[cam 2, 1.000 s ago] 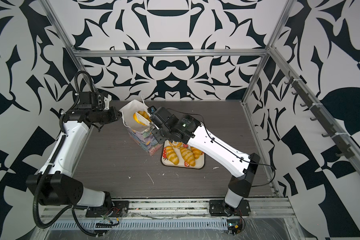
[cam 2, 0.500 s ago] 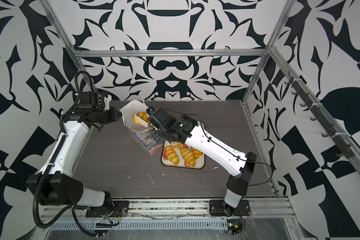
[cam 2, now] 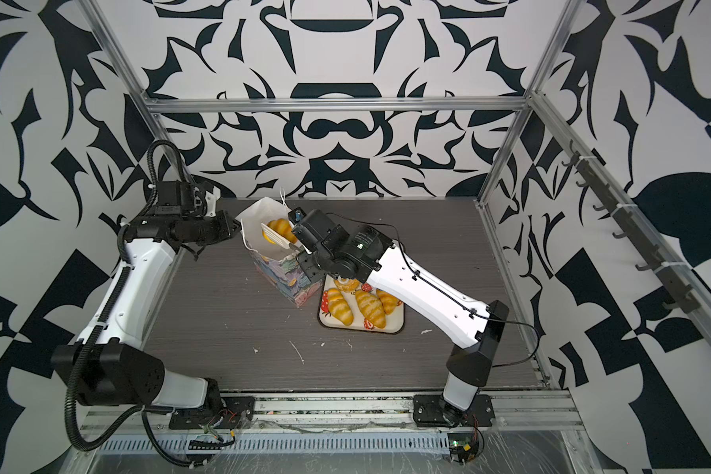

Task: Pack bread into a paper bag
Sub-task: Place the bread in the paper bag.

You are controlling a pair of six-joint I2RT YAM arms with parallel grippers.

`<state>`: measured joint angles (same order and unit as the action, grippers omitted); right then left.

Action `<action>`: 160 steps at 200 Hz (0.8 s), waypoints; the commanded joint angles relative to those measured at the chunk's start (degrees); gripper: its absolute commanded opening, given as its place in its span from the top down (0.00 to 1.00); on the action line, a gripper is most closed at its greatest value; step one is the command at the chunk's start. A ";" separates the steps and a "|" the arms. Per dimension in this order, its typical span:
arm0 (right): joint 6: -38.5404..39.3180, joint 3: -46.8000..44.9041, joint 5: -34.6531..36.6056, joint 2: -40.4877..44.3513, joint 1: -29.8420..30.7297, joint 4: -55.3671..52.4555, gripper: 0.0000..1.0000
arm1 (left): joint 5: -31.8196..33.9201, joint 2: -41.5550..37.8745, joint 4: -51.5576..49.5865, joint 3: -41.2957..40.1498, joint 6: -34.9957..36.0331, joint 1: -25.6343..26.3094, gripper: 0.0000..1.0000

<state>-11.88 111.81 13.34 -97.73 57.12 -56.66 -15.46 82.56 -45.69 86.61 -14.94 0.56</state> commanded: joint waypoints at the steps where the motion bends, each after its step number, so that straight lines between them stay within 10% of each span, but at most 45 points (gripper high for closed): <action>1: -0.07 3.11 1.36 1.49 0.53 2.35 0.48 | -0.73 -0.27 -1.33 -0.91 0.26 0.13 0.77; 160: 2.36 0.87 10.80 9.25 0.64 0.90 0.49 | -0.53 0.36 -1.24 -0.44 0.33 0.32 0.79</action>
<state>-10.50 112.64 18.96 -94.13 57.52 -57.17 -15.66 82.56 -45.69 86.61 -14.92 0.73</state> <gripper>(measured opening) 0.509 0.209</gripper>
